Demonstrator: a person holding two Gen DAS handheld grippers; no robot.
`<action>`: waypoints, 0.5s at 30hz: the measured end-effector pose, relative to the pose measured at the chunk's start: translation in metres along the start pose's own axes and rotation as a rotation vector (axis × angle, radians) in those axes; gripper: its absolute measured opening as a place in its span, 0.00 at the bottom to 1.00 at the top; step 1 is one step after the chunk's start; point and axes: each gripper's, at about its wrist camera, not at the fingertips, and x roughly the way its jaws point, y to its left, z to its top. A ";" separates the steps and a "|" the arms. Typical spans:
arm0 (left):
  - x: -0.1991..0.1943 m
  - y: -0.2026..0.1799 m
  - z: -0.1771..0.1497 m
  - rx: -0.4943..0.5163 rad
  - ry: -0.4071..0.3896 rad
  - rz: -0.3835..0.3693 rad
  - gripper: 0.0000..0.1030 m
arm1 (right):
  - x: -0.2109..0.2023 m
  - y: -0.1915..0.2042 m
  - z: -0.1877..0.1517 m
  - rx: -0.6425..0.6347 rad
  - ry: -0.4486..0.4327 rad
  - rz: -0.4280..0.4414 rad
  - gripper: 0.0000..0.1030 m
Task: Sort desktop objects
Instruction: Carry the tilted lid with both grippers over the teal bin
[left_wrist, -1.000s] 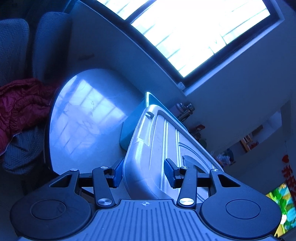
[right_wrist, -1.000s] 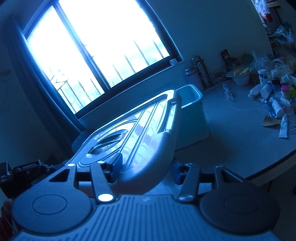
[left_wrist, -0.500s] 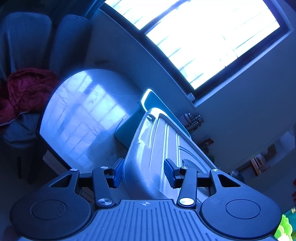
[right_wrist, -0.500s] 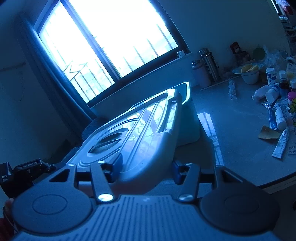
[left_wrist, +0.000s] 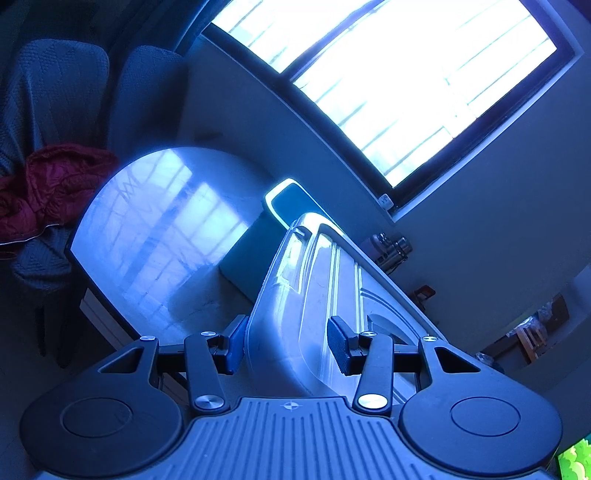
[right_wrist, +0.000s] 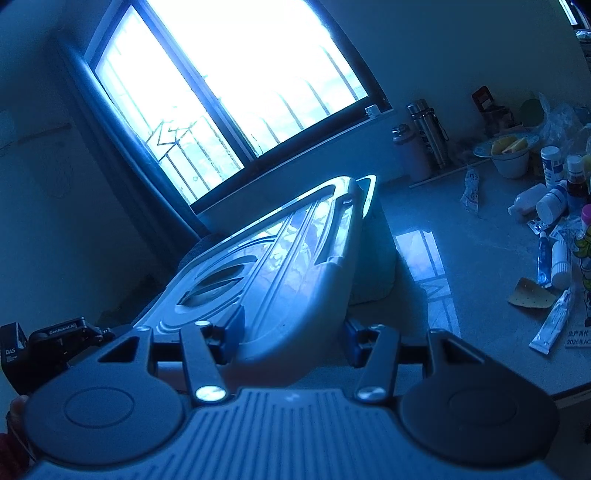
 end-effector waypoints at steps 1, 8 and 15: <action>0.001 -0.002 -0.001 -0.003 -0.002 0.002 0.46 | 0.000 -0.002 0.001 -0.002 0.001 0.002 0.53; 0.011 -0.009 0.004 -0.002 -0.015 0.019 0.46 | 0.010 -0.007 0.007 0.002 0.006 0.014 0.53; 0.040 -0.006 0.025 0.007 -0.011 0.011 0.46 | 0.029 -0.009 0.018 0.000 -0.001 0.008 0.53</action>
